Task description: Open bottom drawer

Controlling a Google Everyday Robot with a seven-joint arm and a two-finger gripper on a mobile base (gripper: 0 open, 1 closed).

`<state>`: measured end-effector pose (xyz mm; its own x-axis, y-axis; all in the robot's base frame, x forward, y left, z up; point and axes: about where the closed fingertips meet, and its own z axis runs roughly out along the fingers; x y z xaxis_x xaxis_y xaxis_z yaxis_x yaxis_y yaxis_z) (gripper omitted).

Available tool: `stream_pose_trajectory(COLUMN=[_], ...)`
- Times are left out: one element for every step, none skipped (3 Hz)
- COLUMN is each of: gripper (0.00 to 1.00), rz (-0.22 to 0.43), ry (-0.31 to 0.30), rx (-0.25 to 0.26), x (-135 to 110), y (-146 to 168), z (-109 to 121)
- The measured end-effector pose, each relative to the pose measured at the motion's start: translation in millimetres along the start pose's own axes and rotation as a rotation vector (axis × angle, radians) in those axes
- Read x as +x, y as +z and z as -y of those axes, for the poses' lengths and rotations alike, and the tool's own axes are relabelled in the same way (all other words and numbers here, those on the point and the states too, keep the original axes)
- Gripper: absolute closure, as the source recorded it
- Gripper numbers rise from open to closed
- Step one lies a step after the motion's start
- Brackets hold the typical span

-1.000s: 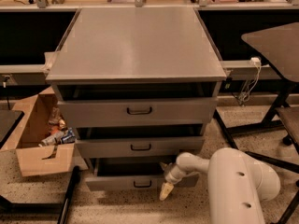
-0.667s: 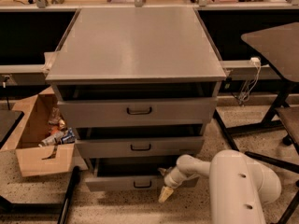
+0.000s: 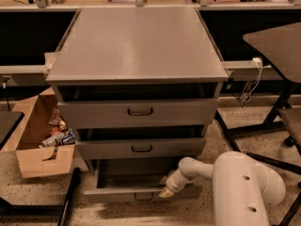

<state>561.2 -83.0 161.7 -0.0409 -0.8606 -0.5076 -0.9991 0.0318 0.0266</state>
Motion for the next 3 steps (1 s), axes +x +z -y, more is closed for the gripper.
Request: stream_pose_trajectory(gripper=[0.92, 1.0, 0.82], rz=[0.015, 0.015, 0.015], ry=[-0.026, -0.026, -0.026], rx=[-0.002, -0.002, -0.002], x=[-3.7, -3.7, -3.7], y=[-9.5, -9.4, -9.4], z=[-18.2, -18.2, -18.2])
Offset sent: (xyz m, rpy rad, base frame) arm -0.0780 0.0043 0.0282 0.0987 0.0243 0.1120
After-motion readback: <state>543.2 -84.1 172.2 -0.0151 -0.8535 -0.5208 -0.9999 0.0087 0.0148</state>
